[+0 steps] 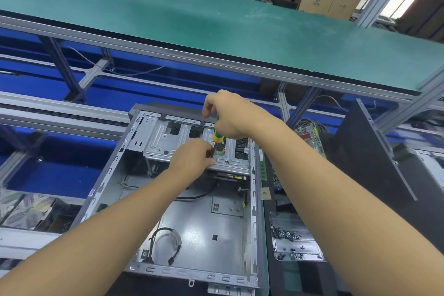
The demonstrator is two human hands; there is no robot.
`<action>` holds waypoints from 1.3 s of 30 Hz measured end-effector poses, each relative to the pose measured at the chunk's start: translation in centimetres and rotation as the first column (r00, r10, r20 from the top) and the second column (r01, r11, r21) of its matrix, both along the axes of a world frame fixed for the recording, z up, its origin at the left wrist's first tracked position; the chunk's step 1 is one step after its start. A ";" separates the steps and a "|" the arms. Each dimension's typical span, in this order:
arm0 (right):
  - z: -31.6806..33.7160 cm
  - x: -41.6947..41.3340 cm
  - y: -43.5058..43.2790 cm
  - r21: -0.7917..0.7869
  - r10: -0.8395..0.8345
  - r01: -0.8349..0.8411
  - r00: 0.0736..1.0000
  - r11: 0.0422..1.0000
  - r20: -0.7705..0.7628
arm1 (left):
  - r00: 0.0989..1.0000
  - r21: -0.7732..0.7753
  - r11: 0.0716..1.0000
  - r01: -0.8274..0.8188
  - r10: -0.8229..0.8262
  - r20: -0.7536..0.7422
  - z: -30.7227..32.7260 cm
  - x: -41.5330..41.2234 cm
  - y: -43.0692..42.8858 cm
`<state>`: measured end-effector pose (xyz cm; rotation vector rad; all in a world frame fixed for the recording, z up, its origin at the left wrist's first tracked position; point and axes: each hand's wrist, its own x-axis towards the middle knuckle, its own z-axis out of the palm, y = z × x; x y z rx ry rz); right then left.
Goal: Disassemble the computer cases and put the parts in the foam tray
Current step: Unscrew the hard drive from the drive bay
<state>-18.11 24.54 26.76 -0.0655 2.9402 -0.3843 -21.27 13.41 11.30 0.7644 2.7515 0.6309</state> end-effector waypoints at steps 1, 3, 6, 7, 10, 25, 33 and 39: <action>0.0 0.1 0.1 -0.017 -0.003 0.003 1.000 1.000 -0.006 | 1.000 -0.028 0.999 0.018 -0.018 0.006 0.2 -0.2 0.2; 0.0 0.2 0.3 -0.047 -0.007 0.006 1.000 0.999 -0.013 | 0.999 -0.048 0.998 0.045 -0.044 0.022 0.3 -0.6 0.4; -0.1 0.4 0.5 -0.079 -0.022 0.021 1.000 0.997 -0.008 | 0.996 -0.137 0.987 0.082 -0.077 0.043 0.4 -1.2 1.2; -0.1 0.5 0.6 -0.085 -0.026 0.026 1.000 0.996 -0.007 | 0.994 -0.186 0.976 0.110 -0.103 0.049 0.4 -1.3 1.4; 0.0 0.7 0.7 -0.096 -0.032 0.032 0.999 0.995 -0.003 | 0.988 -0.248 0.957 0.152 -0.155 0.008 0.2 -0.9 1.6; 2.2 3.7 7.7 -0.108 -0.334 0.319 0.926 0.942 -0.176 | 0.946 0.244 0.962 0.123 -0.188 0.264 2.4 3.1 4.3; -0.6 10.9 14.5 -0.158 -0.573 0.551 0.797 0.819 -0.190 | 0.754 0.095 0.792 0.602 -0.604 0.258 0.8 11.8 15.0; -2.7 16.1 17.7 -0.164 -0.659 0.638 0.732 0.752 -0.174 | 0.734 -0.111 0.755 0.646 -0.576 0.359 -4.0 15.2 20.4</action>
